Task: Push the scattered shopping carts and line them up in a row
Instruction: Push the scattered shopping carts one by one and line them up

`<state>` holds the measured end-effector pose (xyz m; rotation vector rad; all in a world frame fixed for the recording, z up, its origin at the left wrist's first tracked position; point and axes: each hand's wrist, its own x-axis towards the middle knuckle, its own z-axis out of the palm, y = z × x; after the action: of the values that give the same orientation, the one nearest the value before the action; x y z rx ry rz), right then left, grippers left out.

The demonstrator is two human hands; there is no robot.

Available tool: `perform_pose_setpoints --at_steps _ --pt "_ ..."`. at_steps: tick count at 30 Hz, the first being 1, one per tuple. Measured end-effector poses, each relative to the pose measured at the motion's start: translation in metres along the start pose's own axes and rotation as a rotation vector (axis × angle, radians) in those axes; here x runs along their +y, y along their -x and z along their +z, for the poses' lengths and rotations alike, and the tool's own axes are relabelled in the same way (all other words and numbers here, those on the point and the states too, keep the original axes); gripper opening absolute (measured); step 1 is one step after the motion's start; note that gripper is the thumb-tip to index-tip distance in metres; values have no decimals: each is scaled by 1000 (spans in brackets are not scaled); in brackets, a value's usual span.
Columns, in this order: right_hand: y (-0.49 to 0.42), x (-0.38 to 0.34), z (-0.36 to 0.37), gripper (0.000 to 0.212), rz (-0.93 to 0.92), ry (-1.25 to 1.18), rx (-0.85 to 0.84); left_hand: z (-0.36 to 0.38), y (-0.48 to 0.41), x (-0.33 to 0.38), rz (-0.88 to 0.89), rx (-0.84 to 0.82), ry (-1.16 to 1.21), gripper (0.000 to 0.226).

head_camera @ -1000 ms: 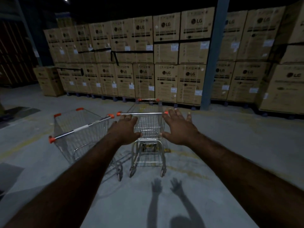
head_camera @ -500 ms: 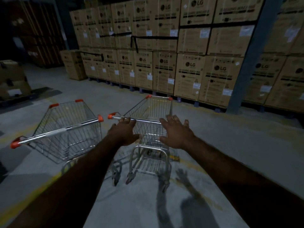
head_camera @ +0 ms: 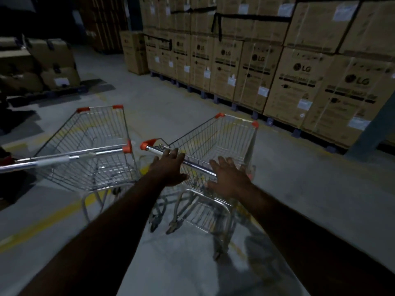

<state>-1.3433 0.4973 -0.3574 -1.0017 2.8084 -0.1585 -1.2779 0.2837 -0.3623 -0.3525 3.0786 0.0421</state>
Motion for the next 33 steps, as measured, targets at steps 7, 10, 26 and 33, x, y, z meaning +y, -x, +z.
perform_pose_setpoints --at_steps 7,10,26,33 --pt "-95 22 30 90 -47 14 -120 36 -88 -22 -30 -98 -39 86" --pt "-118 26 41 104 -33 -87 -241 49 -102 -26 -46 -94 -61 75" --pt "-100 74 40 105 -78 -174 -421 65 -68 42 -173 134 -69 76" --pt "-66 138 34 103 -178 -114 -448 67 -41 110 -240 59 -81 84"
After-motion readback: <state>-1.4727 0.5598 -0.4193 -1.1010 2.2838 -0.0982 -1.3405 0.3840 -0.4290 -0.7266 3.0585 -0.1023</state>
